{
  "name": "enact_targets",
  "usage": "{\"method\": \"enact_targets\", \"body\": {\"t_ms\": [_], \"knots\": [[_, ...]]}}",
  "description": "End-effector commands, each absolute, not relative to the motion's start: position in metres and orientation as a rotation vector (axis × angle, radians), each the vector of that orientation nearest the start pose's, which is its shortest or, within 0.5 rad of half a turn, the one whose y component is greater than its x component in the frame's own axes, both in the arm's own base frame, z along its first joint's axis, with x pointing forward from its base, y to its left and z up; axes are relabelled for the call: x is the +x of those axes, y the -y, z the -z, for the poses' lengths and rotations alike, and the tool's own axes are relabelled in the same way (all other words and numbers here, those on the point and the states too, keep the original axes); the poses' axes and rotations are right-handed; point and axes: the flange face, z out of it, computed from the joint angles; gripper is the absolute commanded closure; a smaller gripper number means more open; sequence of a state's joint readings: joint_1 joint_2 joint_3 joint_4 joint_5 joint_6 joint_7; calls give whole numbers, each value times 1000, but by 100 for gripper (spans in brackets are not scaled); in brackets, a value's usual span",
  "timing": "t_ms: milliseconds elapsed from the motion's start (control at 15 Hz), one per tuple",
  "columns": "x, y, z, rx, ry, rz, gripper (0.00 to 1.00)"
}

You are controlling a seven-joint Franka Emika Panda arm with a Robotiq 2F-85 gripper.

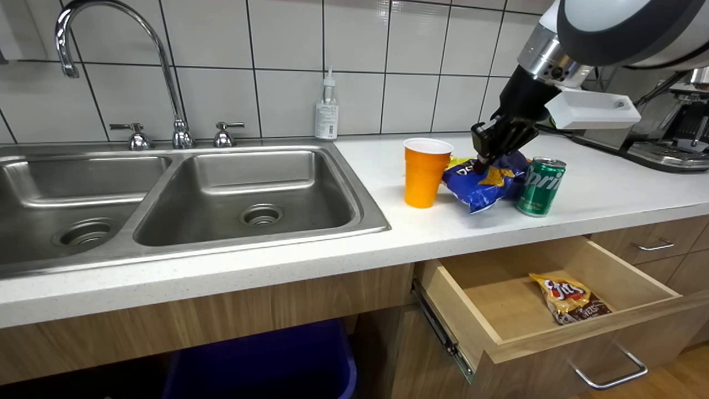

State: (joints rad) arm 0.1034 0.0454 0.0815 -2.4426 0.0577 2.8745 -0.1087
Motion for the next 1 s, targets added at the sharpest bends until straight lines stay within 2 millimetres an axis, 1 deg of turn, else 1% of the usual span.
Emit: {"method": "enact_targets", "body": {"t_ms": [0, 400, 933], "knots": [[488, -88, -338, -3000, 429, 616, 100], [465, -79, -344, -2984, 460, 623, 100], [443, -75, -343, -2989, 466, 600, 100]]}}
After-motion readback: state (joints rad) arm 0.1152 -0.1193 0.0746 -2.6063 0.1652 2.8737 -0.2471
